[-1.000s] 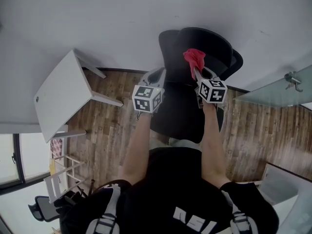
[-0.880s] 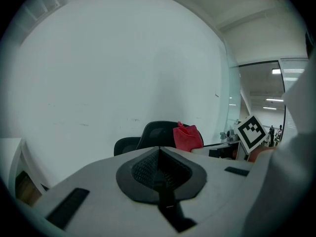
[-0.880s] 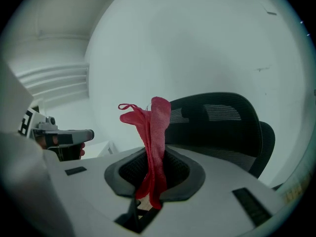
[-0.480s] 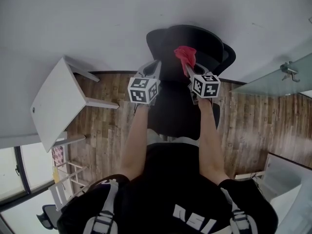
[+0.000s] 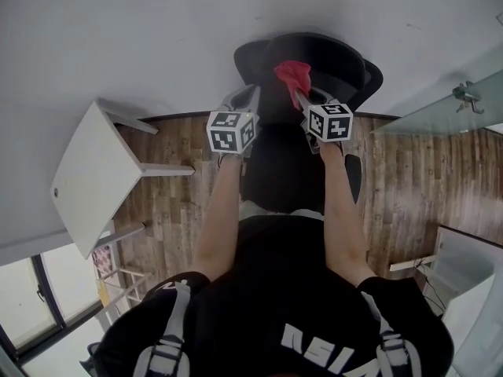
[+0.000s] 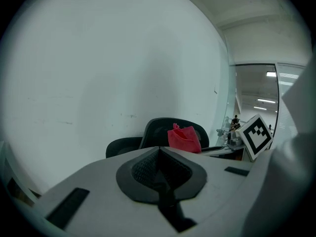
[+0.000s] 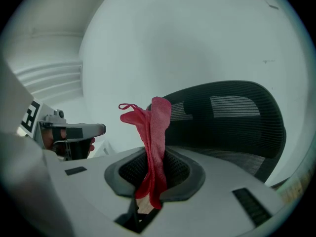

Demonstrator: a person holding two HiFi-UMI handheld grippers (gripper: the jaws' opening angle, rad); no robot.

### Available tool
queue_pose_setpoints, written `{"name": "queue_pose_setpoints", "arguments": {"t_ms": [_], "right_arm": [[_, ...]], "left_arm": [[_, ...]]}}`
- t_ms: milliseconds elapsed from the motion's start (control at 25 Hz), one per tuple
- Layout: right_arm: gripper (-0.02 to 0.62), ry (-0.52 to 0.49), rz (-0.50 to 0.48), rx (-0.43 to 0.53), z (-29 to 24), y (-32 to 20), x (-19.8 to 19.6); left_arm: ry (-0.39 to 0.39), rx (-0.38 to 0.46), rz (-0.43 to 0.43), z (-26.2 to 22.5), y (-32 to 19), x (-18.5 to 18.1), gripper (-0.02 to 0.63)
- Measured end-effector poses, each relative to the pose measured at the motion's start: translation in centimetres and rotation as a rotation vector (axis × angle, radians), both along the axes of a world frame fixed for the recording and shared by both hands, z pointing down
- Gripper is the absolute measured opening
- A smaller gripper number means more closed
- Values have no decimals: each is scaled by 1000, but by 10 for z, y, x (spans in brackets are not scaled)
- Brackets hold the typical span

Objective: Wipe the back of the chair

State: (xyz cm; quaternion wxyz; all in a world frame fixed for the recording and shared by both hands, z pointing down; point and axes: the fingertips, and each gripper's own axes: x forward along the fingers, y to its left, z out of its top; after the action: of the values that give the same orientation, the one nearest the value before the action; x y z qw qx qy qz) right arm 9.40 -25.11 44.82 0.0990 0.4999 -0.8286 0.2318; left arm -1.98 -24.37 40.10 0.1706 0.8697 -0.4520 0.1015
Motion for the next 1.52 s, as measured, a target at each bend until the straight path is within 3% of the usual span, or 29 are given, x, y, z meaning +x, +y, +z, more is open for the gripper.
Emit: {"name": "queue_pose_setpoints", "arguments": {"t_ms": [640, 1040, 1520], "right_arm": [[87, -18, -21, 11, 14, -35, -53], [86, -27, 42, 22, 6, -60, -55], [87, -11, 112, 35, -11, -78, -39]], "left_arm": [[11, -13, 93, 6, -30, -10, 25], [12, -14, 87, 7, -47, -31, 25], [14, 0, 102, 1, -61, -29, 25]]}}
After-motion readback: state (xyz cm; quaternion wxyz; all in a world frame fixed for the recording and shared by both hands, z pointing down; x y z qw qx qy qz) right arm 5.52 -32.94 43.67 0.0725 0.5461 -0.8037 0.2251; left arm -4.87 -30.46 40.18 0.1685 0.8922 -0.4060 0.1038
